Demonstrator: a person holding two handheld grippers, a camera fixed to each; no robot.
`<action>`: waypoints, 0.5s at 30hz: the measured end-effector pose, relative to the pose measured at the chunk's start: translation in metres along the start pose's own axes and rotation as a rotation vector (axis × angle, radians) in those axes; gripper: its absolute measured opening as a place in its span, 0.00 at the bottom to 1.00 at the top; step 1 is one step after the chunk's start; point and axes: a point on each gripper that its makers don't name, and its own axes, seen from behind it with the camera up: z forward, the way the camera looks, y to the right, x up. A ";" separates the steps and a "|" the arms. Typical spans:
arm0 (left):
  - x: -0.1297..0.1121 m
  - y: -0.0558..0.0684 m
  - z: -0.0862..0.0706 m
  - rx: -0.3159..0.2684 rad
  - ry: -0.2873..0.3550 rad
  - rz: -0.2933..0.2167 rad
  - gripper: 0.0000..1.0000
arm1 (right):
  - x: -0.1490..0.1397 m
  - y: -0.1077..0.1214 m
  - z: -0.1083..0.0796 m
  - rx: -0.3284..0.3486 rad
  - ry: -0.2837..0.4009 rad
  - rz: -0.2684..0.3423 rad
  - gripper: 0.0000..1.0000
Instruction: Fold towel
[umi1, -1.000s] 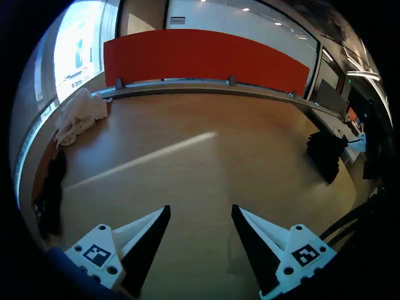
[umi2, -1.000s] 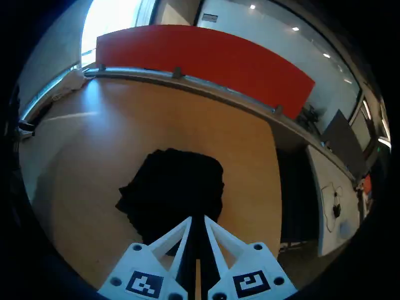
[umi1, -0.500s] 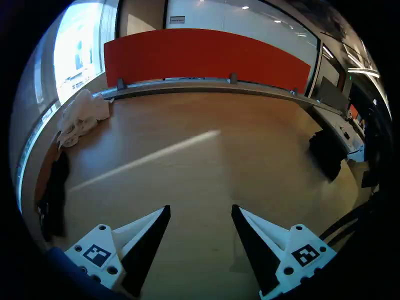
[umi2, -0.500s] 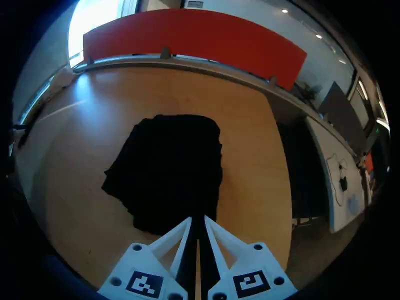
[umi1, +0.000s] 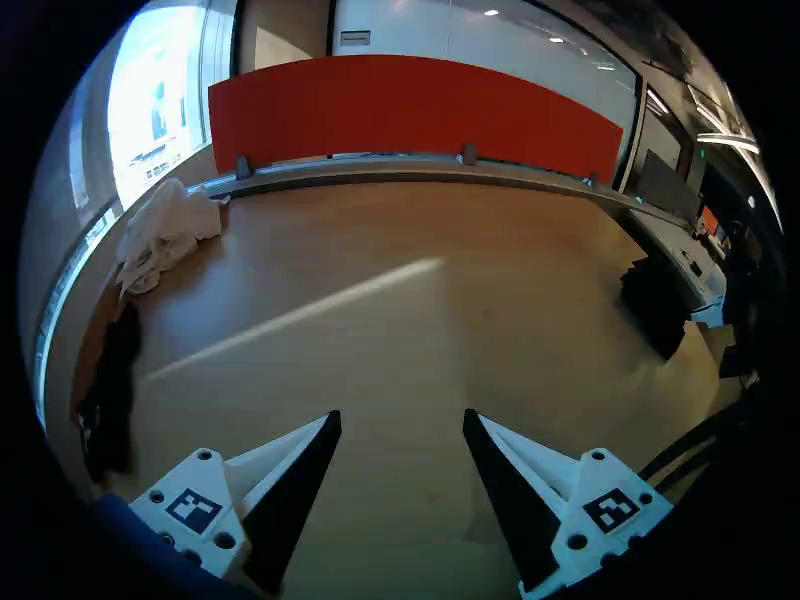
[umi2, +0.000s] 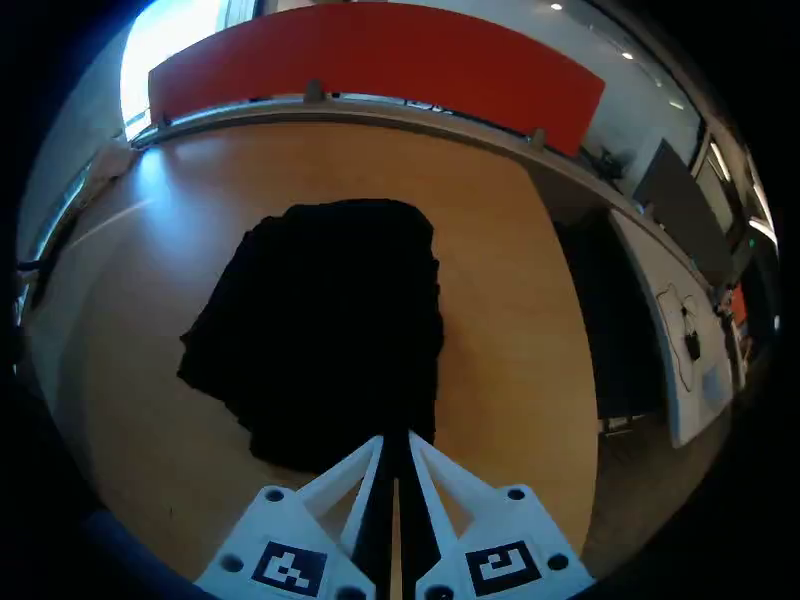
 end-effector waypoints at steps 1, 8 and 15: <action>0.000 0.000 0.000 0.001 -0.001 0.000 0.90 | 0.000 0.000 0.001 0.000 -0.002 0.002 0.02; -0.001 0.001 0.001 0.001 -0.005 0.001 0.90 | -0.005 -0.001 0.005 -0.003 -0.012 0.015 0.02; 0.000 0.002 0.002 -0.001 -0.003 0.001 0.90 | -0.004 -0.001 0.004 -0.012 -0.002 0.024 0.04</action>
